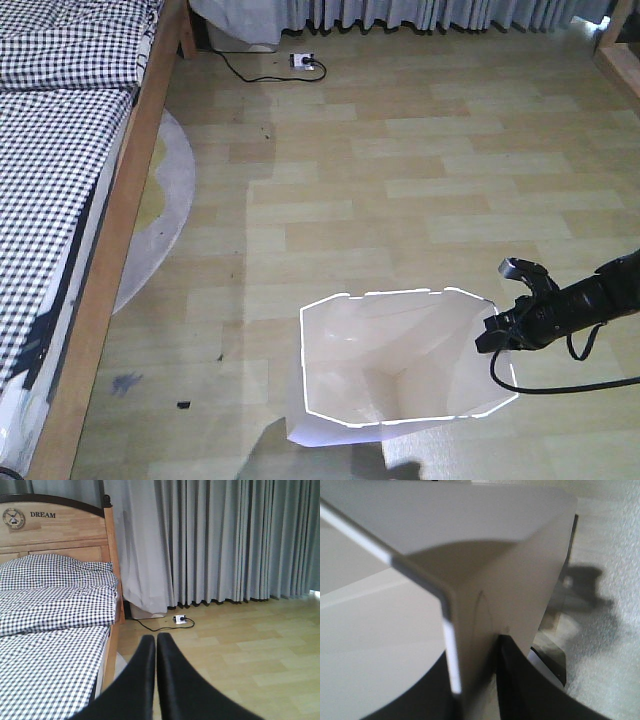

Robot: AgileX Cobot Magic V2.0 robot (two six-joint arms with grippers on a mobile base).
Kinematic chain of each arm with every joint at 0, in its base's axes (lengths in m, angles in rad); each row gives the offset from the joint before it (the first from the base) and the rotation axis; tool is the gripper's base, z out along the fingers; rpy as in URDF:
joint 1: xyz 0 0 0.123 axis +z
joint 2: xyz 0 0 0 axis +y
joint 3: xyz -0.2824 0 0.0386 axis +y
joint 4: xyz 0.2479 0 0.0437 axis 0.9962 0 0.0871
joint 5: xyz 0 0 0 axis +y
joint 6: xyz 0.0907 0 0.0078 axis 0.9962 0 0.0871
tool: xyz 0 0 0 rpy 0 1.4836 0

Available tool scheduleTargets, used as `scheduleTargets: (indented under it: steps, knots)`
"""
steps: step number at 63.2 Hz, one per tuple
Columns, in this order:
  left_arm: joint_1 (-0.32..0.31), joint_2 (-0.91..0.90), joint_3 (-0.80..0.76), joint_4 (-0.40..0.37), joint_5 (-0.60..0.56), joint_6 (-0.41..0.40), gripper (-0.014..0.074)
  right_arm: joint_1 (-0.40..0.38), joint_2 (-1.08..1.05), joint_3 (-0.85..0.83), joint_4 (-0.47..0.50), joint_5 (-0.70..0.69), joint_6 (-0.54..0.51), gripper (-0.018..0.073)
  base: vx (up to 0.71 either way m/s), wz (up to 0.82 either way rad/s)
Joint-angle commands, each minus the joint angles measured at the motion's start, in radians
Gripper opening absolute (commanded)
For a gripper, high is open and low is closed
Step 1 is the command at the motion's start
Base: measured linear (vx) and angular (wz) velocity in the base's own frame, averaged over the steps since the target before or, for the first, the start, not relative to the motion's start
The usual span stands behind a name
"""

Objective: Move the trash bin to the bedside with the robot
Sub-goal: 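Drive the base toward the bed, holding the bin in the right gripper, then drive along the bed toward the curtains, carrying the bin in the right gripper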

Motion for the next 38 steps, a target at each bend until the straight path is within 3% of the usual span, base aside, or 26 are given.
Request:
scheduleTargets:
  steps: [1, 38]
  knots:
    - [0.000, -0.007, 0.012, -0.010, -0.073, -0.014, -0.0006, -0.004, -0.077, -0.010, 0.072, 0.221, 0.000, -0.0003, 0.32, 0.00]
    - [0.000, -0.007, 0.012, -0.010, -0.073, -0.014, -0.0006, -0.004, -0.077, -0.010, 0.072, 0.221, 0.000, -0.0003, 0.32, 0.00]
